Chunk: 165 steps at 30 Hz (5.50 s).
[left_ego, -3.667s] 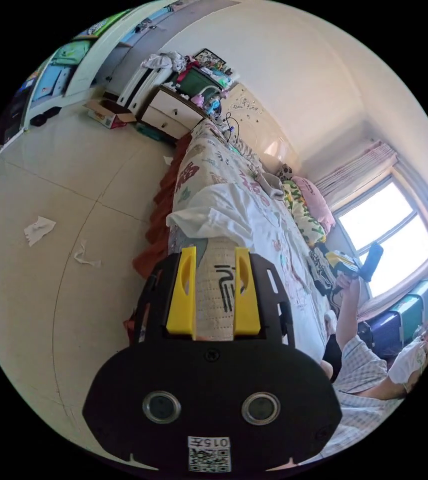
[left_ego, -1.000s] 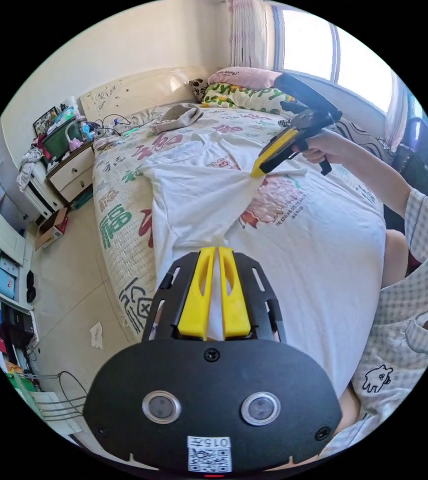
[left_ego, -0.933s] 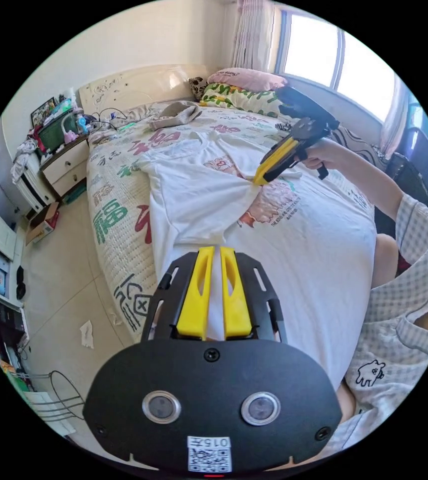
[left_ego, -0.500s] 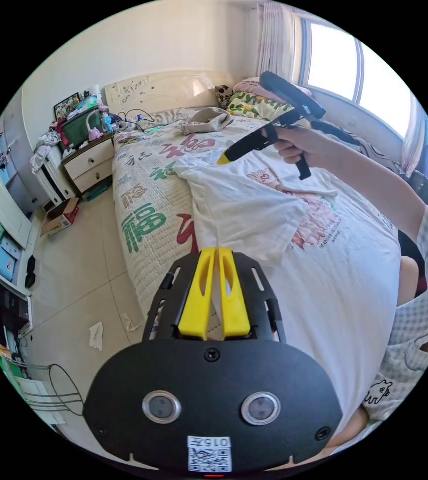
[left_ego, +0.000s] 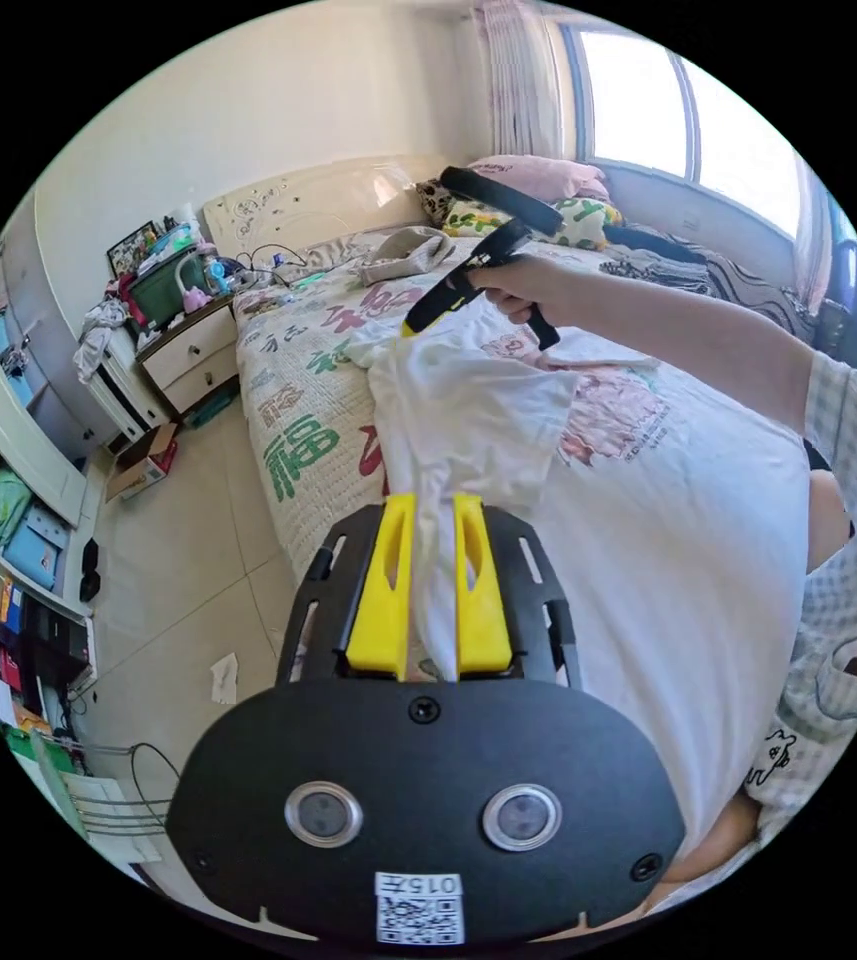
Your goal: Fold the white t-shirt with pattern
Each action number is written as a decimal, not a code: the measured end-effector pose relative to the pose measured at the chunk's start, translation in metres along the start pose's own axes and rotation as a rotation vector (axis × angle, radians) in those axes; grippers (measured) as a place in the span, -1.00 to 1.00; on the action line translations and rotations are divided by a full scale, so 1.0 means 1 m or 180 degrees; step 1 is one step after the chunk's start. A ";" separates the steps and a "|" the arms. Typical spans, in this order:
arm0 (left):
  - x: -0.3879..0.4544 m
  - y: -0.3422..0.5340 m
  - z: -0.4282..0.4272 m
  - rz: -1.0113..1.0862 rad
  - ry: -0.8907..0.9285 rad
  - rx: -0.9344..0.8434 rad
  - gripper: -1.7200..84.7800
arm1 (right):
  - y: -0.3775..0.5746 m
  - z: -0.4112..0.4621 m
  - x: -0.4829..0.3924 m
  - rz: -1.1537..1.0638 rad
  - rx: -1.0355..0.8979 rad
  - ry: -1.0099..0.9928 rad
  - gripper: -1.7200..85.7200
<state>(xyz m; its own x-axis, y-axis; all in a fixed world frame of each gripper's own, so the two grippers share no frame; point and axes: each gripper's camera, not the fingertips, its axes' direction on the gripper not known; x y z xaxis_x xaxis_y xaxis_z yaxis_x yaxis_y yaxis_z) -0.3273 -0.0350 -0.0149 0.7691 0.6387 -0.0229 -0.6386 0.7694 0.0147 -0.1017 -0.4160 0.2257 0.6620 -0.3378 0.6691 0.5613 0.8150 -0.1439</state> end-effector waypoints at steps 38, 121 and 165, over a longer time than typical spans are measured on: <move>-0.196 -0.181 0.206 -0.1234 0.0642 -0.0440 -0.83 | 0.140 -0.017 0.177 0.0890 -0.0309 0.0548 -0.86; 0.036 0.210 -0.202 -0.0957 0.1604 0.1479 -0.84 | 0.648 -0.270 -0.006 0.0436 0.0735 -0.0113 -0.82; -0.035 0.159 -0.081 -0.1804 0.0241 0.0254 -0.83 | 0.643 -0.245 0.158 0.1273 0.0485 -0.0701 -0.81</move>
<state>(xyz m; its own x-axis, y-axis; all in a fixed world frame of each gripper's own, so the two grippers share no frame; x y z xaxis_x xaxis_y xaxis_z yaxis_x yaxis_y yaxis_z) -0.4582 0.0651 -0.0929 0.9845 0.1270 -0.1206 -0.1212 0.9911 0.0548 0.4854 -0.0601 0.0600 0.6808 0.1108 0.7240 0.1939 0.9260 -0.3240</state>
